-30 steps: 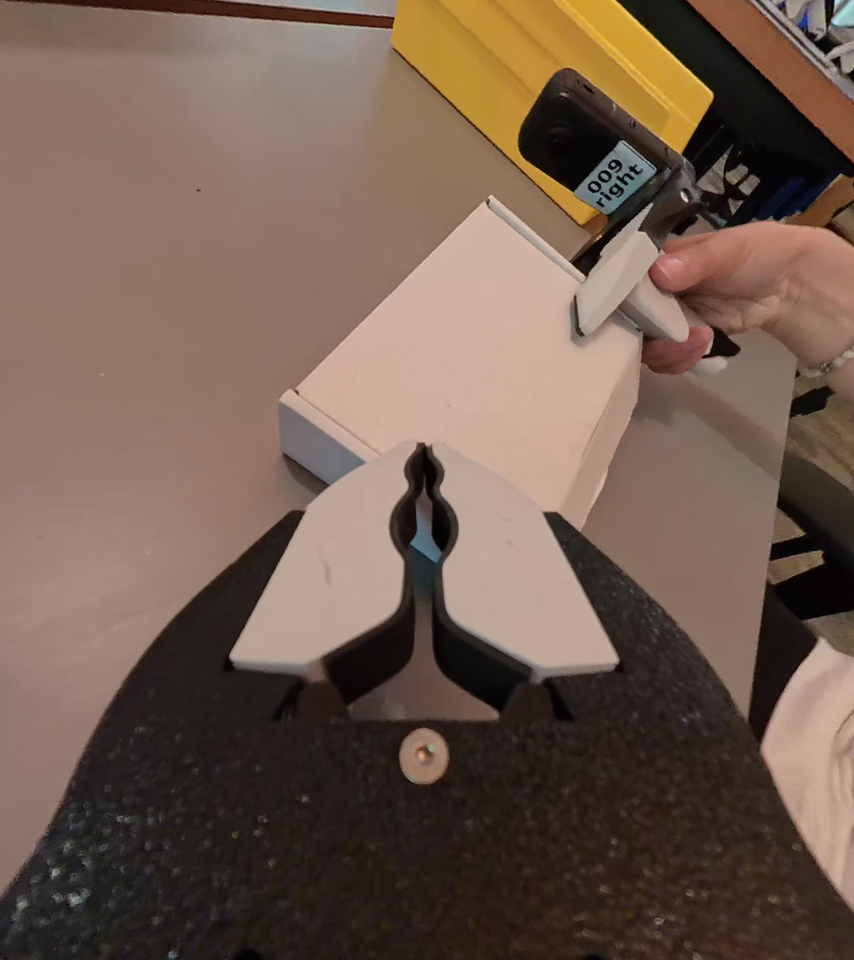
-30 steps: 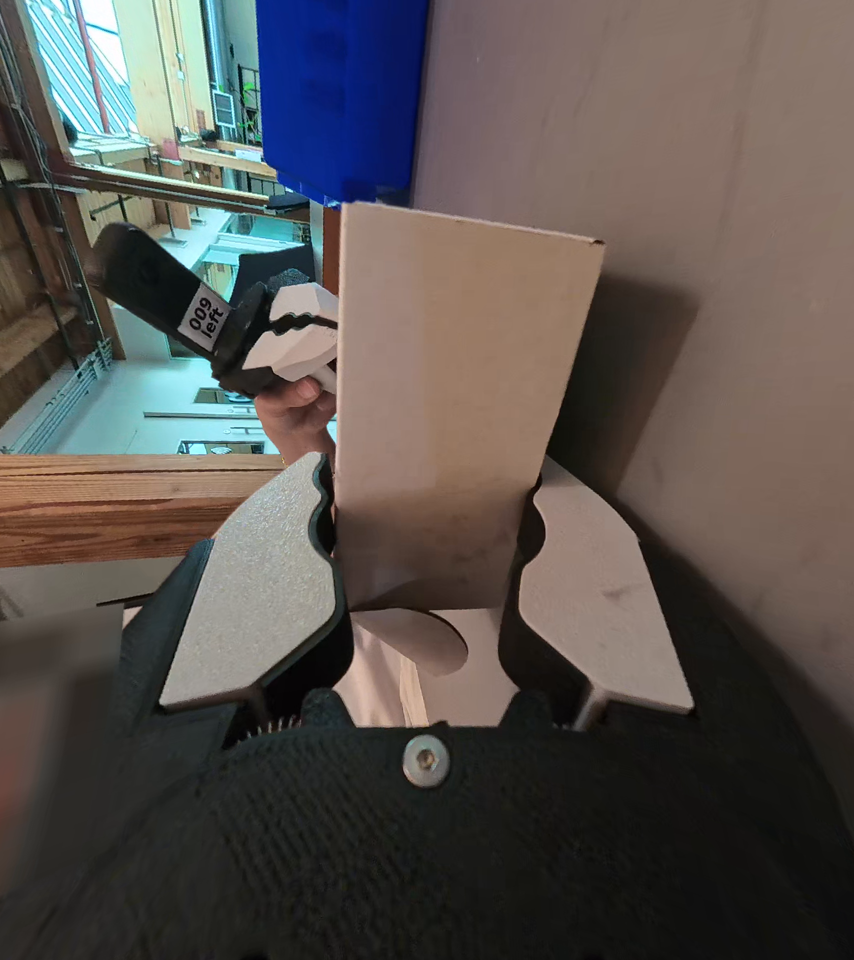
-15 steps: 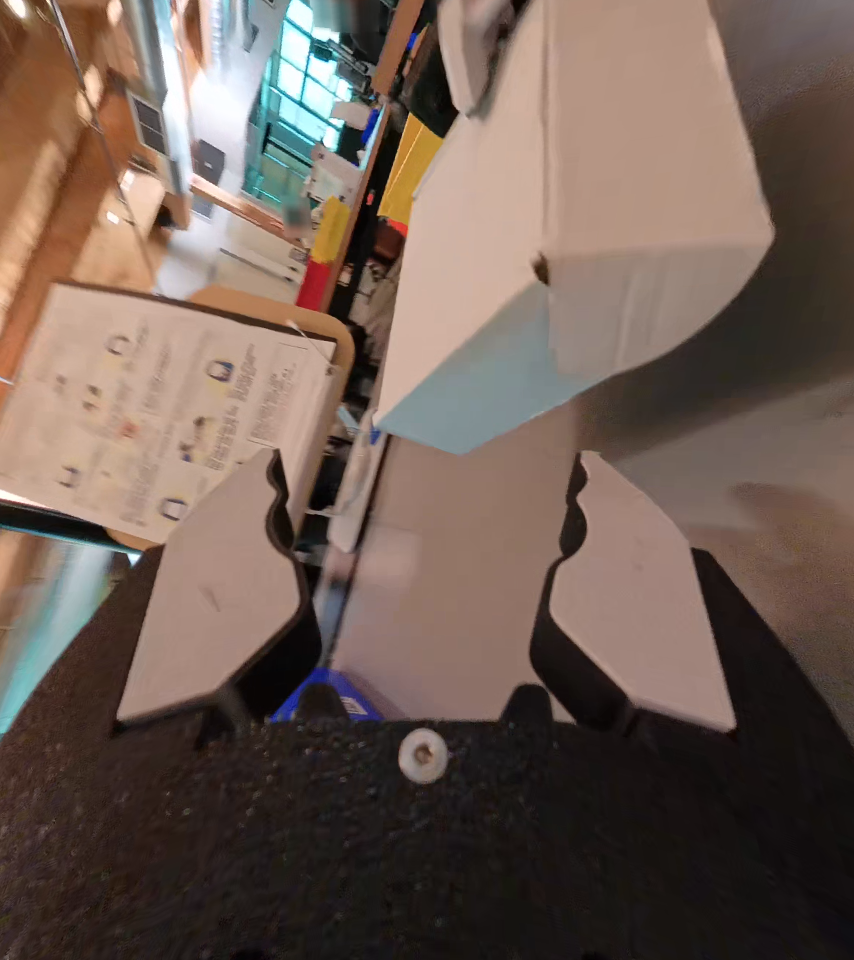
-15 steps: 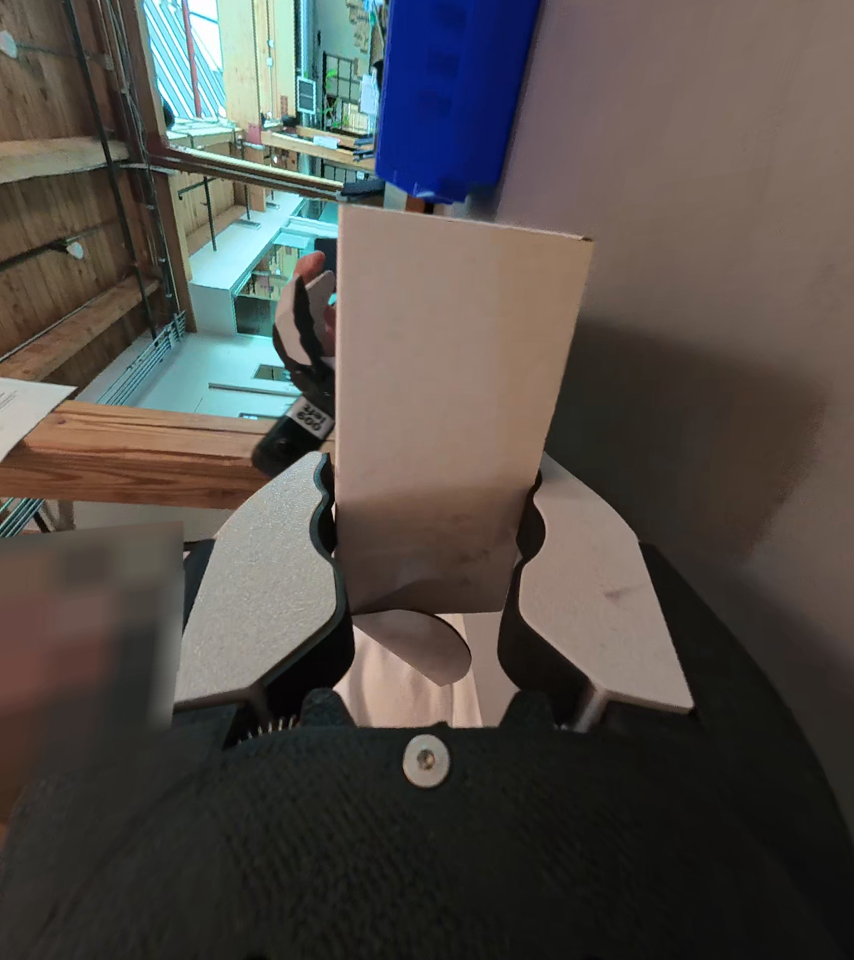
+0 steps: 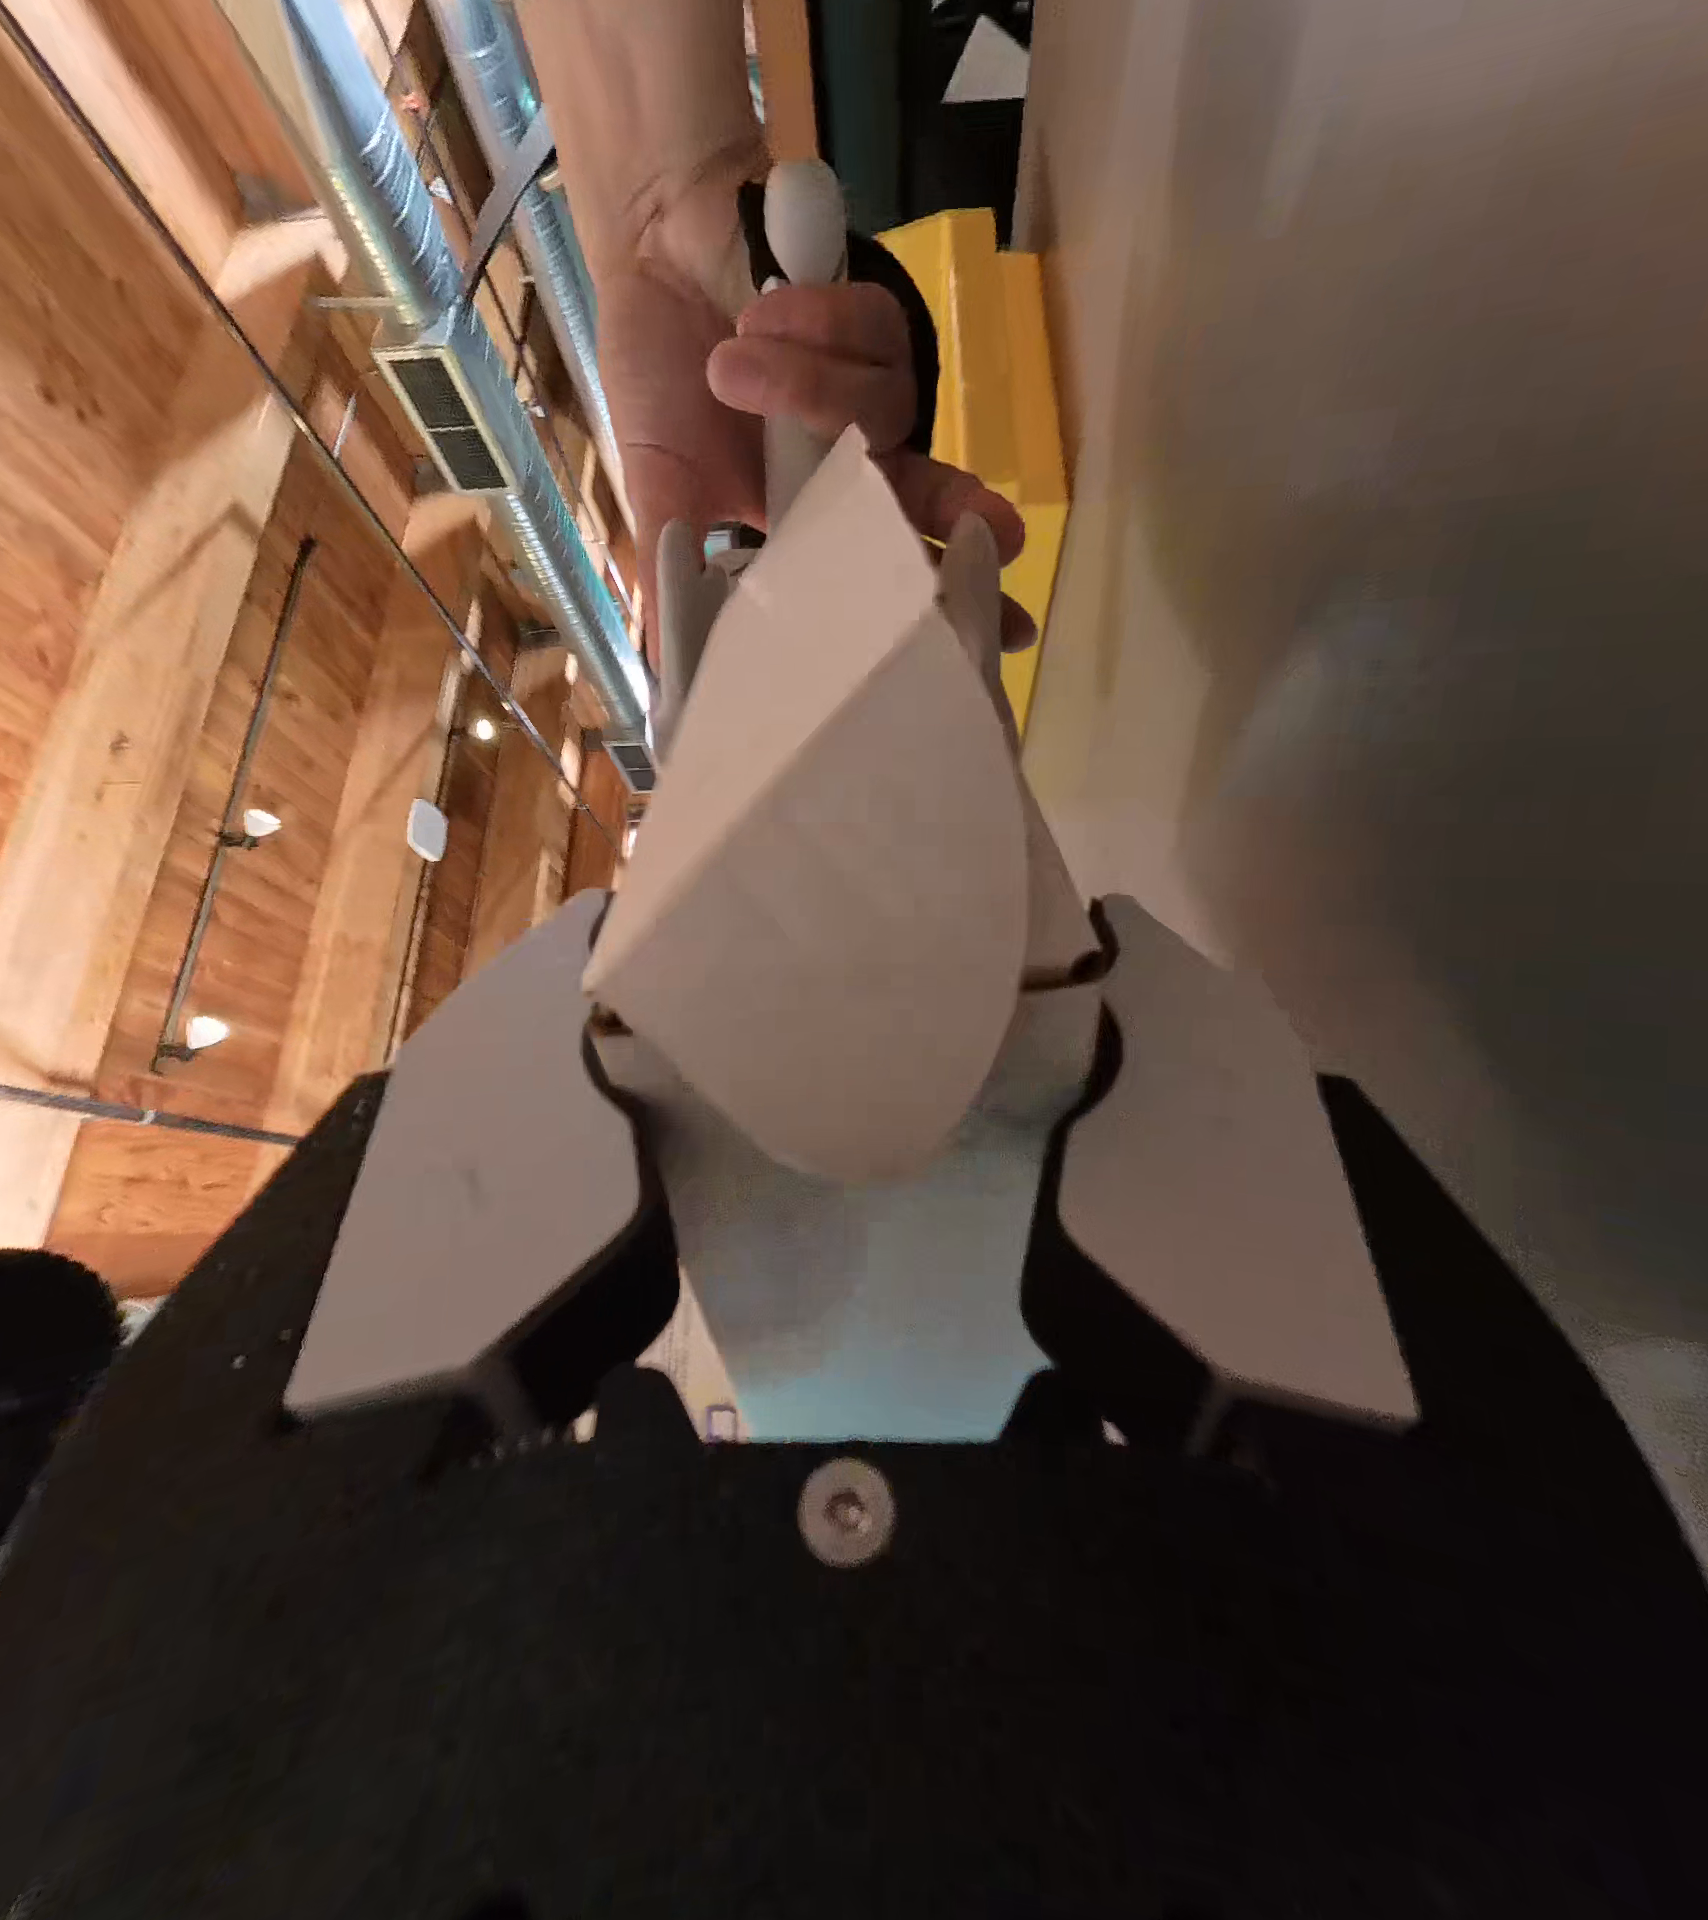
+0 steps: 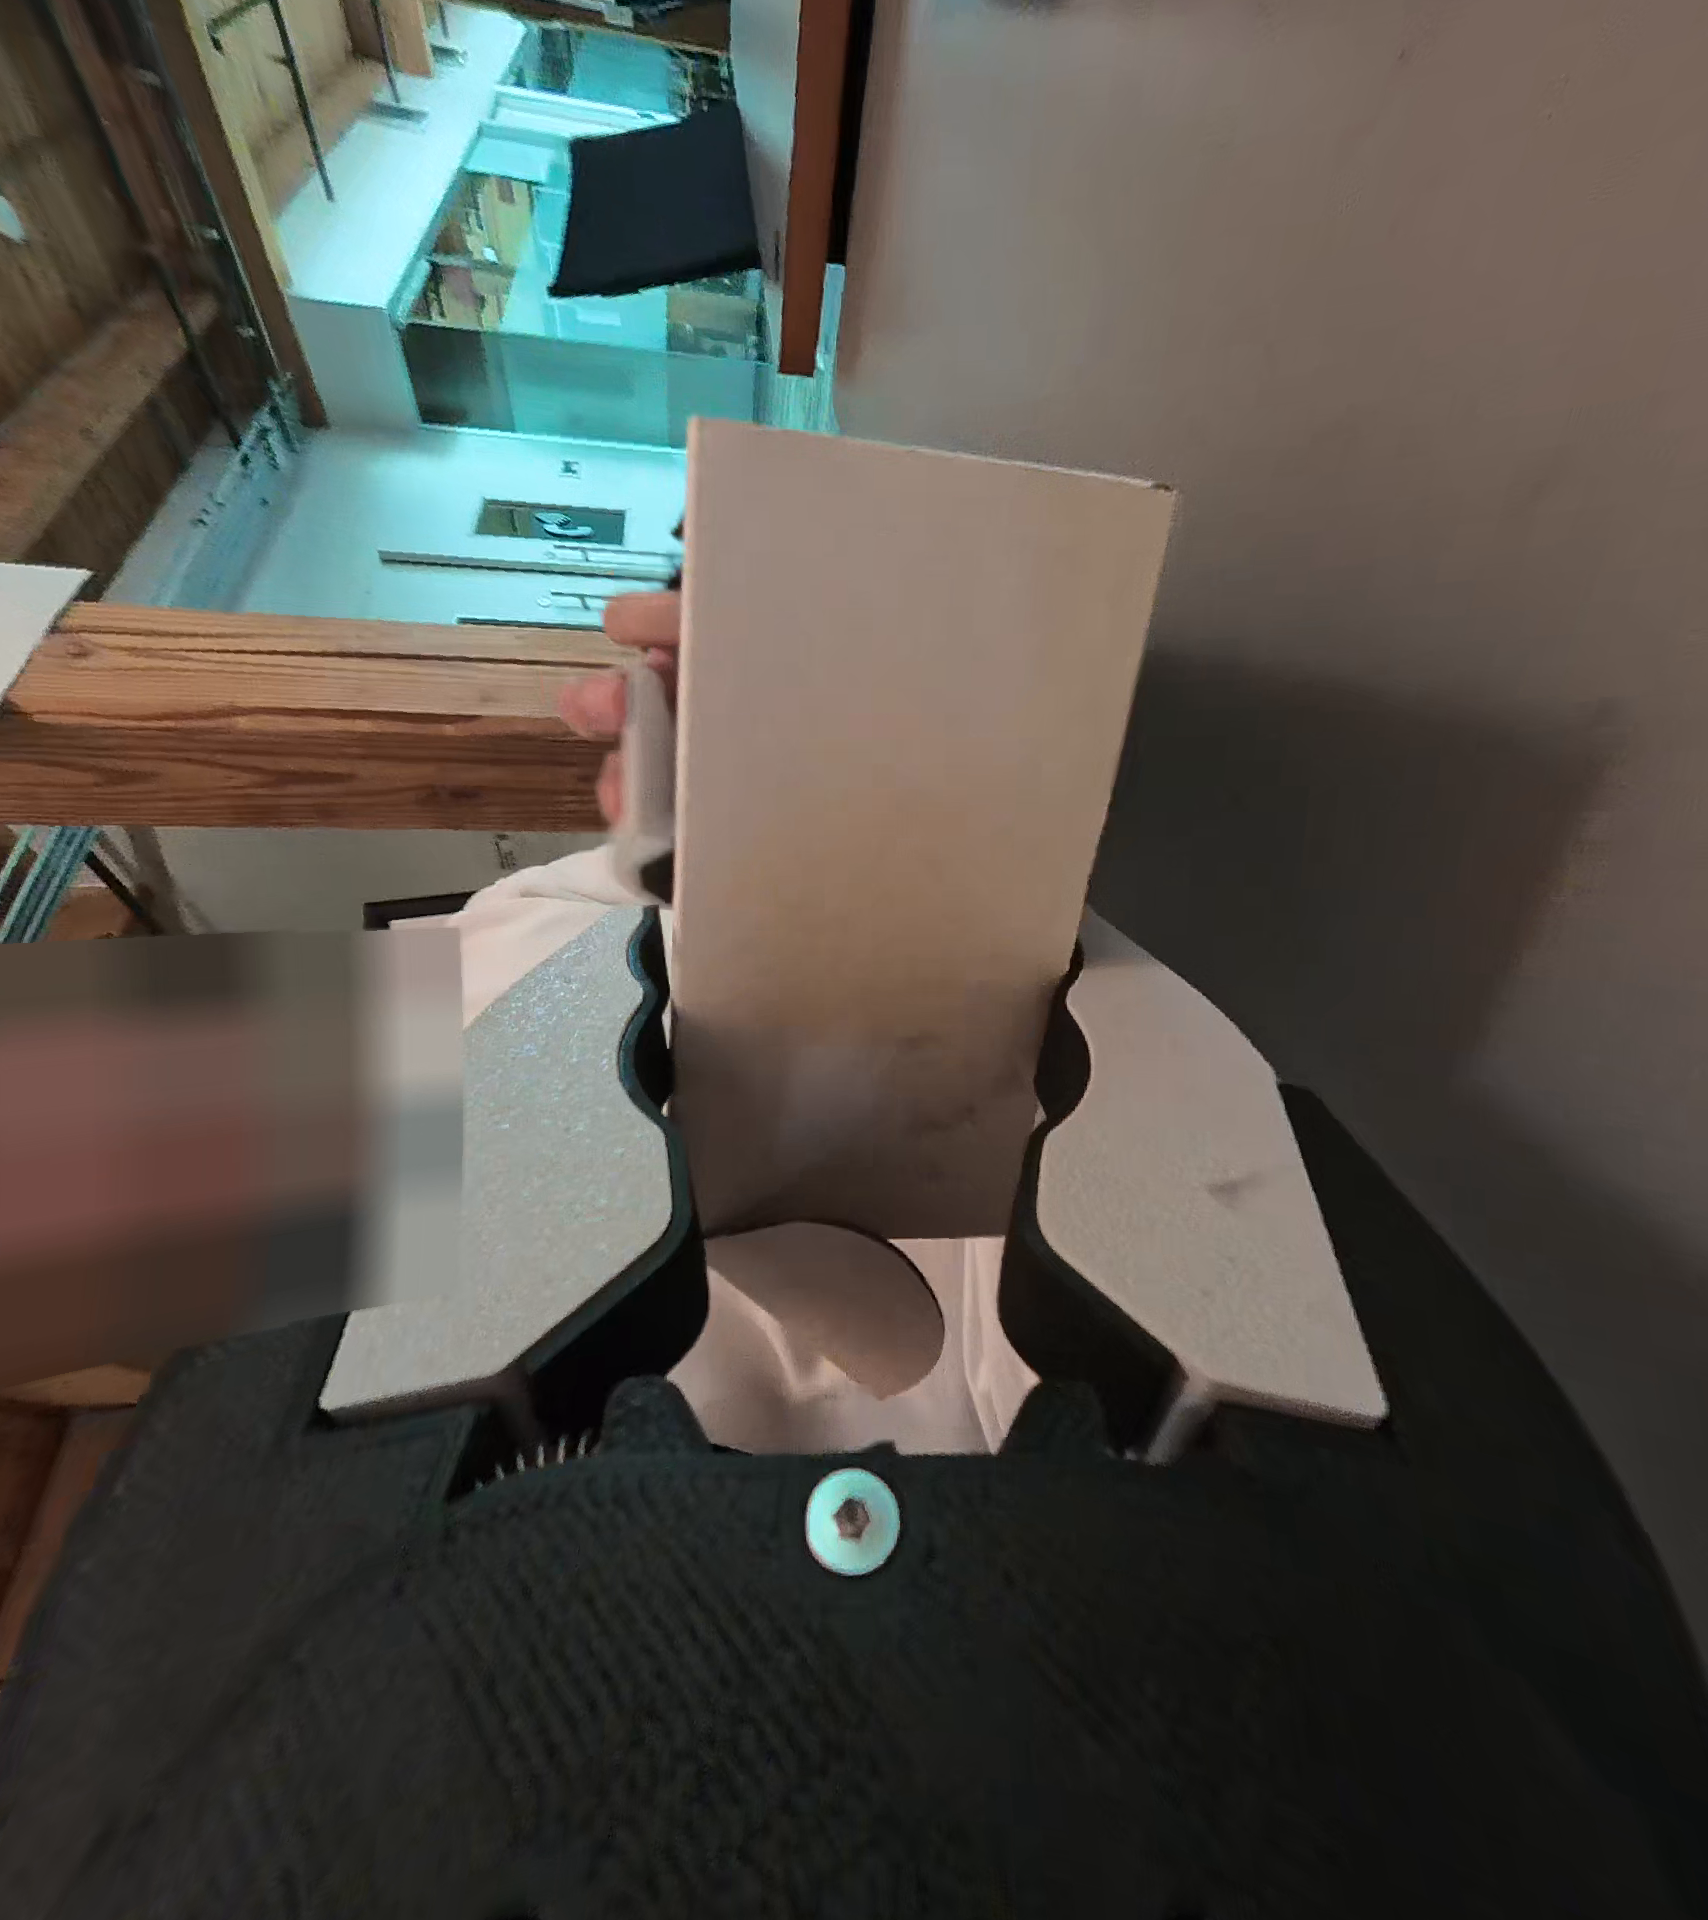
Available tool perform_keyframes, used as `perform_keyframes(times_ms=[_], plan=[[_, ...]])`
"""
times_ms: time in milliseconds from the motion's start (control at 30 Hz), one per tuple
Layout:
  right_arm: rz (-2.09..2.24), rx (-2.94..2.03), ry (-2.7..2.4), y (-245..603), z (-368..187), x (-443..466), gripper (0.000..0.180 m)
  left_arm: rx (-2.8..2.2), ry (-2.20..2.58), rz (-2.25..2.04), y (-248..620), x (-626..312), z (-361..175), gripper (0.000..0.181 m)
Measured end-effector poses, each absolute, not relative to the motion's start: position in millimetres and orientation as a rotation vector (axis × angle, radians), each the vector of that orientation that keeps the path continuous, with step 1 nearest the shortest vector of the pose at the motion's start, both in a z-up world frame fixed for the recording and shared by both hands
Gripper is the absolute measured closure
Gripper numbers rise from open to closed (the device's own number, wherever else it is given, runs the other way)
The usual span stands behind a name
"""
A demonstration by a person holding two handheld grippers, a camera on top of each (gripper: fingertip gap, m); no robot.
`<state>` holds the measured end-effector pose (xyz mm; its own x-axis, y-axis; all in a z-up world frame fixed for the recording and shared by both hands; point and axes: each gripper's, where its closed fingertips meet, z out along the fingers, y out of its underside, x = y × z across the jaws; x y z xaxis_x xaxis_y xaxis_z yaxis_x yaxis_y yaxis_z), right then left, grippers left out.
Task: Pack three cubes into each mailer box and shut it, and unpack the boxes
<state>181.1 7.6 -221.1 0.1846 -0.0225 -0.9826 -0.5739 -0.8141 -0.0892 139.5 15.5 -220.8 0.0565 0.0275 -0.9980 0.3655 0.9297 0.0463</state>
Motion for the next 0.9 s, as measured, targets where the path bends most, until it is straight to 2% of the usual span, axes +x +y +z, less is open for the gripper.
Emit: perform_keyframes(times_ms=[200,367,433,533,667,800,900], plan=[[1.607,-1.920,0.576,14.0,-214.3,192.9,0.104,0.185,1.577,-0.350,20.9,145.8,-211.7,0.103],[1.369,-1.670,0.428,8.4,-170.6,228.4,0.076,-0.249,1.705,-0.883,44.5,143.2,-187.6,0.103],[1.262,-1.508,0.390,-2.0,-142.8,243.9,0.075,-0.438,1.751,-1.161,53.7,141.9,-179.9,0.103],[0.980,-1.538,0.353,-6.7,-146.7,243.4,0.089,-0.617,1.788,-1.467,68.7,140.8,-181.3,0.104],[0.446,-1.821,0.241,1.8,-191.2,226.3,0.095,-0.705,1.862,-1.502,89.8,141.5,-201.4,0.104],[0.148,-1.855,0.179,15.5,-198.9,216.7,0.122,-0.739,1.888,-1.531,99.1,140.0,-214.0,0.104],[0.116,-1.826,0.149,23.8,-200.3,207.9,0.140,-0.773,1.925,-1.520,106.0,138.4,-222.6,0.104]])
